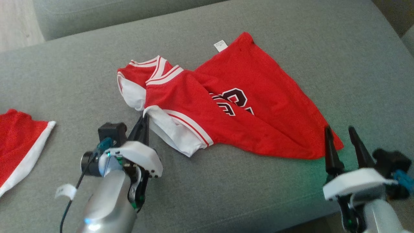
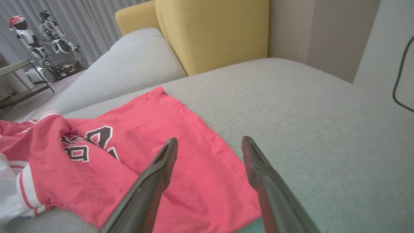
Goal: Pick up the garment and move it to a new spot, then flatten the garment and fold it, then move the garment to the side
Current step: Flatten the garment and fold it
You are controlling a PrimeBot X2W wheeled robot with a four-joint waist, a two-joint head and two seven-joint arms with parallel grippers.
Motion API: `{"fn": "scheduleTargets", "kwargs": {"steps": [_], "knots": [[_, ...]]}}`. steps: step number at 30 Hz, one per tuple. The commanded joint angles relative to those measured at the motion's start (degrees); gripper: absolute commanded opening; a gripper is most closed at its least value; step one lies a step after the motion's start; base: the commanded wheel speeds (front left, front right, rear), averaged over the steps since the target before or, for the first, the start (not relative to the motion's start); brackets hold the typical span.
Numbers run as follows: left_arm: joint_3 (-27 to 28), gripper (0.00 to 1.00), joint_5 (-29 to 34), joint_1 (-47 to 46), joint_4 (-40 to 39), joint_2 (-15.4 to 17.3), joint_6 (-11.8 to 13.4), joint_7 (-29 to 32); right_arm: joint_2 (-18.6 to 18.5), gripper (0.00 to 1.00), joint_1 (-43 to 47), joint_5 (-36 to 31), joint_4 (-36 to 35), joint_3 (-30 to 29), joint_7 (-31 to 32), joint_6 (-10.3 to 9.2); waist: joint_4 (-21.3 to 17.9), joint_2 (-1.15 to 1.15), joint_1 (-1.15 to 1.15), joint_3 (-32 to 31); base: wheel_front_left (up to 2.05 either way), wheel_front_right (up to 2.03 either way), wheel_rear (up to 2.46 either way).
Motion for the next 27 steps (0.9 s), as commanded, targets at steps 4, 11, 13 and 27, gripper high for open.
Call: {"fn": "scheduleTargets", "kwargs": {"steps": [4, 11, 13, 27], "knots": [[3.6, 0.00, -0.3, 2.8, -5.6, 0.9, -0.1, -0.7, -0.2, 1.00, 2.3, -0.9, 0.3, -1.1, -0.3, -0.05, 1.6, 0.00, 0.00, -2.1, 0.00, 0.00, 0.00], [6.4, 0.00, -0.5, 7.0, -11.6, 0.9, 1.1, -0.7, -0.2, 1.00, 2.9, 2.2, 6.2, -5.2, -0.6, -0.05, 4.1, 0.00, 0.00, -3.2, 0.00, 0.00, 0.00], [7.1, 0.00, -0.6, 7.8, -12.9, 0.9, 1.4, -0.7, -0.2, 1.00, 2.1, 3.8, 8.4, -6.4, -0.7, -0.05, 4.9, 0.00, 0.00, -3.1, 0.00, 0.00, 0.00], [6.8, 0.00, -0.6, 9.9, -15.4, 0.9, 1.5, -0.7, -0.2, 1.00, -4.4, 8.3, 22.5, -8.2, -2.1, -0.05, 7.7, 0.00, 0.00, -2.2, 0.00, 0.00, 0.00]]}}
